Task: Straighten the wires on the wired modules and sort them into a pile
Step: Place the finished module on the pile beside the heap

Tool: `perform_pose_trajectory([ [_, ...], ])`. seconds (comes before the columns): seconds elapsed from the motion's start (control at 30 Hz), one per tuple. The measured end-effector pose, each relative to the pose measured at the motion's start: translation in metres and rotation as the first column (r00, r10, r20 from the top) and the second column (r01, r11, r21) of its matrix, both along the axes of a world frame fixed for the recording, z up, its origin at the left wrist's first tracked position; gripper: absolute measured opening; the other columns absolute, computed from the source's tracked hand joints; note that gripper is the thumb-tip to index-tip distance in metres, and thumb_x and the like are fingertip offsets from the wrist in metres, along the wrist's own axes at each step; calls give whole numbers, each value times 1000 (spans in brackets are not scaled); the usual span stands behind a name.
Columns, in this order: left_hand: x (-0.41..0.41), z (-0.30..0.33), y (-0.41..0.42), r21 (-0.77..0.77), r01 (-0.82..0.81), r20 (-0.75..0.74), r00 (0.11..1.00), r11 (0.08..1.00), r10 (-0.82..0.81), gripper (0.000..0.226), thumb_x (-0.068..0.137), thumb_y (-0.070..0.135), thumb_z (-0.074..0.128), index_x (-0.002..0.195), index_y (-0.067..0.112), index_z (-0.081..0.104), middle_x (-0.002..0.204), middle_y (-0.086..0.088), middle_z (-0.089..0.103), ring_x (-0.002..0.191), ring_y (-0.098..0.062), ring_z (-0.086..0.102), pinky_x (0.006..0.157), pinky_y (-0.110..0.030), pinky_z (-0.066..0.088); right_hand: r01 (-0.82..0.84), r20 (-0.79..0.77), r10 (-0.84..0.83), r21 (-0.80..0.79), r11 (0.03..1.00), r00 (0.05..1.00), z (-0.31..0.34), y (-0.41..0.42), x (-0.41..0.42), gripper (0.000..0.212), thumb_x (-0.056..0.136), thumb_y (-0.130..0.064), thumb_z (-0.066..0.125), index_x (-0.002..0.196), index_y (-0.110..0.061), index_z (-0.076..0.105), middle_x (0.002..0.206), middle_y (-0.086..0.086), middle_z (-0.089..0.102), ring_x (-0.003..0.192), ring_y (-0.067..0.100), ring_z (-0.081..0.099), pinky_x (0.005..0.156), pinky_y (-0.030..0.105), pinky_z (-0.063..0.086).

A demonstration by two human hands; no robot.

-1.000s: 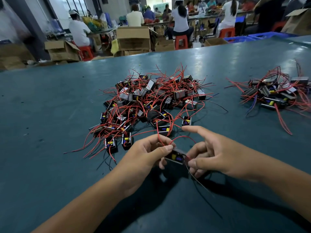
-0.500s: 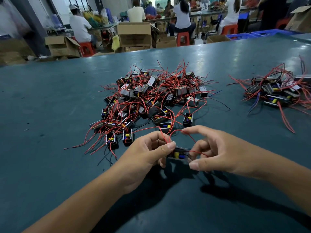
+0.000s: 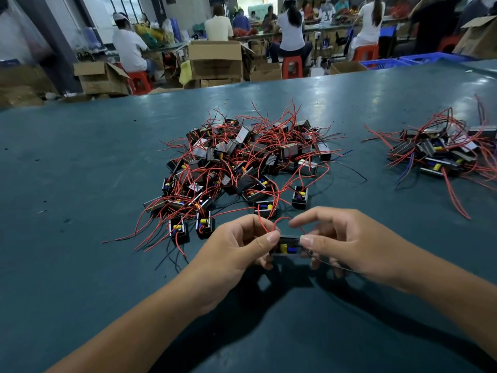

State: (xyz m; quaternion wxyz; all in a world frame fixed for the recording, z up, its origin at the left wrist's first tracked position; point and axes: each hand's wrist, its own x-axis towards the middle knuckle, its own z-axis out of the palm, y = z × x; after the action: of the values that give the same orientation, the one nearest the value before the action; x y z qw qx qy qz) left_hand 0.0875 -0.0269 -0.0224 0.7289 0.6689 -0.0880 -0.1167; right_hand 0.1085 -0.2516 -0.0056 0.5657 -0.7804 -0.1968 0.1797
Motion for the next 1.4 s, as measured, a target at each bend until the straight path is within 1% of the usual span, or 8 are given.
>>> perform_pose_trajectory([
  [0.17,-1,-1,-1,44,31,45,998,999,-33,17,89,27,69,99,13,68,86,-6,66,74,-18,60,70,-25,52,-1,-15,1,37,999,1000,-2,4,-2,24,86,-36,66,105,-21,69,72,9,71,59,18,62,51,28,52],
  [0.27,0,1,-1,215,-79,225,974,973,29,21,87,34,75,97,17,68,85,0,71,74,-15,67,71,-33,57,44,-26,-42,85,995,999,-4,3,0,15,92,-25,64,102,-14,69,77,15,71,66,29,65,54,33,54],
  [0.4,1,7,10,425,-435,719,695,794,-4,31,80,46,78,96,23,64,89,11,63,81,-12,61,73,-25,52,89,-61,-81,144,986,995,-4,0,3,9,95,-13,61,99,-9,68,81,14,72,67,25,69,52,29,53],
  [0.47,1,9,11,452,-473,812,569,756,-129,36,79,42,80,102,19,65,99,9,60,87,-4,56,77,-16,44,69,-61,-59,171,983,996,-3,1,3,7,95,-14,64,97,-11,70,82,13,71,67,23,68,54,29,53],
  [0.83,-5,10,7,530,-343,715,672,776,-192,47,81,42,76,122,20,68,113,17,69,101,3,62,81,-14,49,1,-3,-1,158,987,1000,-5,2,1,11,95,-18,63,97,-22,73,82,7,73,71,22,70,62,25,53],
  [1.1,-6,6,5,464,-396,764,631,792,-131,47,86,35,74,127,15,65,113,9,73,104,0,67,89,-29,57,19,-80,1,249,968,997,-4,5,-1,15,92,-24,66,99,-11,70,84,14,72,68,27,68,59,29,54],
  [1.27,-8,8,3,329,-220,568,823,918,-6,43,83,25,80,122,20,64,106,6,73,101,-14,71,89,-31,58,57,-250,46,390,919,967,-2,13,-5,22,85,-23,62,96,-6,69,82,23,69,65,28,67,54,27,53],
  [1.4,-7,10,-3,24,-123,271,956,992,112,38,80,12,82,108,5,57,99,-3,73,85,-21,73,73,-32,61,84,-109,-55,291,953,993,-3,14,-5,16,92,-13,58,100,-3,67,82,22,70,64,30,68,55,27,53],
])
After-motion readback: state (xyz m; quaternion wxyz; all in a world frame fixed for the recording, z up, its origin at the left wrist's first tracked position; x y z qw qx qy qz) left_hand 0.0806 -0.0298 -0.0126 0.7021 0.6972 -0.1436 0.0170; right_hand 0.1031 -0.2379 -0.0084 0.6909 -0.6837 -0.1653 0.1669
